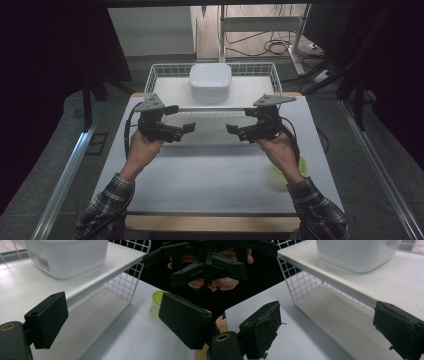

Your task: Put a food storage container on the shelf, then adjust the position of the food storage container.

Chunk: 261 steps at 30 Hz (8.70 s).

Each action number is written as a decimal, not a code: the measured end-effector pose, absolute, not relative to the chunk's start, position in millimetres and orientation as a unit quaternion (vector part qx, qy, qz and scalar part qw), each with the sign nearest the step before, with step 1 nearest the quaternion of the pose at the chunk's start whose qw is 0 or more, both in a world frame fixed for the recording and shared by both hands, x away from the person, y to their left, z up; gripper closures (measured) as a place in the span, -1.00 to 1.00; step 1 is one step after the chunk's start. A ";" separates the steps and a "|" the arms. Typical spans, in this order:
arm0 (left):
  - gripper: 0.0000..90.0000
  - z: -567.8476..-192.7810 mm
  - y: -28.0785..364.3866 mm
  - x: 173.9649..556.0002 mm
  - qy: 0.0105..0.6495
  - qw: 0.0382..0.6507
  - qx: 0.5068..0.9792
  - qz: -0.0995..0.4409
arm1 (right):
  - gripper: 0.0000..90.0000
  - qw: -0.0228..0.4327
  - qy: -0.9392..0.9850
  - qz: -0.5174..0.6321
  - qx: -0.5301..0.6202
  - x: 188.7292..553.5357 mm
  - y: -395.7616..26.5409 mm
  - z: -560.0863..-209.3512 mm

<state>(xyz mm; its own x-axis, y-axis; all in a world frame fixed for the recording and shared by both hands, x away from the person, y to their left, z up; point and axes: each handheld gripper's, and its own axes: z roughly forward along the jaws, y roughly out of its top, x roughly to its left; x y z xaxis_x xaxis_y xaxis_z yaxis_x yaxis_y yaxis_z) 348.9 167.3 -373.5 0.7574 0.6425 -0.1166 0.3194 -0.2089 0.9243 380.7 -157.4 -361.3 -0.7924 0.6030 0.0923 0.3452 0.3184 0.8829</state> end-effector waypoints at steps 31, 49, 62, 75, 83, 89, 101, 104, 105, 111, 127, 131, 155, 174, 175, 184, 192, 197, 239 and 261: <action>-0.80 -439.9 167.7 289.8 0.308 0.518 0.785 0.141 | -0.94 0.131 0.801 0.494 0.311 327.4 -189.3 -412.2; -0.83 -475.7 171.4 261.3 0.317 0.492 0.792 0.172 | -0.93 0.156 0.815 0.470 0.300 297.8 -190.9 -444.6; -0.90 -499.2 167.6 246.8 0.316 0.468 0.805 0.180 | -0.93 0.170 0.824 0.448 0.302 282.1 -195.6 -467.1; -0.91 -506.1 166.4 247.8 0.320 0.462 0.809 0.172 | -0.98 0.168 0.835 0.406 0.331 286.7 -202.2 -475.9; -0.91 -508.4 168.3 250.2 0.327 0.459 0.809 0.165 | -0.61 0.142 0.807 0.405 0.406 296.7 -223.1 -469.1; -0.90 -509.0 170.1 251.0 0.331 0.459 0.808 0.165 | 0.13 0.184 0.786 0.411 0.424 298.7 -251.3 -457.7; -0.89 -511.7 168.3 252.1 0.328 0.448 0.816 0.162 | 0.99 0.234 0.767 0.369 0.470 306.7 -308.2 -452.4; -0.89 -512.1 168.5 252.5 0.330 0.447 0.816 0.161 | 0.99 0.246 0.756 0.361 0.487 309.5 -321.3 -454.3; -0.89 -512.3 168.4 252.6 0.330 0.448 0.816 0.160 | 0.99 0.250 0.752 0.360 0.493 310.3 -325.3 -454.9; -0.89 -512.8 167.0 252.6 0.328 0.445 0.818 0.158 | 1.00 0.256 0.739 0.348 0.516 318.3 -341.1 -464.6; -0.89 -514.2 161.5 251.2 0.315 0.438 0.828 0.153 | 0.99 0.237 0.752 0.328 0.519 328.8 -324.4 -479.1; -0.89 -514.4 160.8 251.0 0.314 0.437 0.829 0.152 | 0.99 0.226 0.760 0.332 0.511 329.6 -315.3 -480.8; -0.89 -513.8 158.7 249.7 0.307 0.435 0.833 0.153 | 0.99 0.167 0.789 0.361 0.468 325.5 -264.0 -485.4; -0.89 -514.8 156.8 249.6 0.306 0.429 0.836 0.152 | 0.99 0.117 0.816 0.335 0.457 310.4 -252.5 -500.9; -0.89 -514.8 156.7 249.6 0.305 0.429 0.836 0.152 | 0.99 0.116 0.816 0.337 0.454 310.7 -251.0 -501.2; -0.90 -516.0 155.4 250.0 0.304 0.424 0.839 0.150 | 0.99 0.093 0.831 0.342 0.429 313.3 -227.2 -505.9; -0.90 -518.1 154.1 251.3 0.304 0.417 0.844 0.146 | 0.99 0.081 0.840 0.349 0.408 321.7 -203.5 -509.4; -0.90 -519.0 153.3 251.7 0.304 0.415 0.846 0.143 | 0.99 0.065 0.840 0.357 0.402 327.0 -191.2 -512.0; -0.91 -521.0 156.6 252.8 0.307 0.401 0.851 0.143 | 0.18 0.145 0.846 0.373 0.353 339.9 -169.9 -487.6; -0.93 -521.9 160.9 254.2 0.313 0.404 0.847 0.147 | -0.85 0.121 0.847 0.408 0.320 313.7 -187.8 -487.3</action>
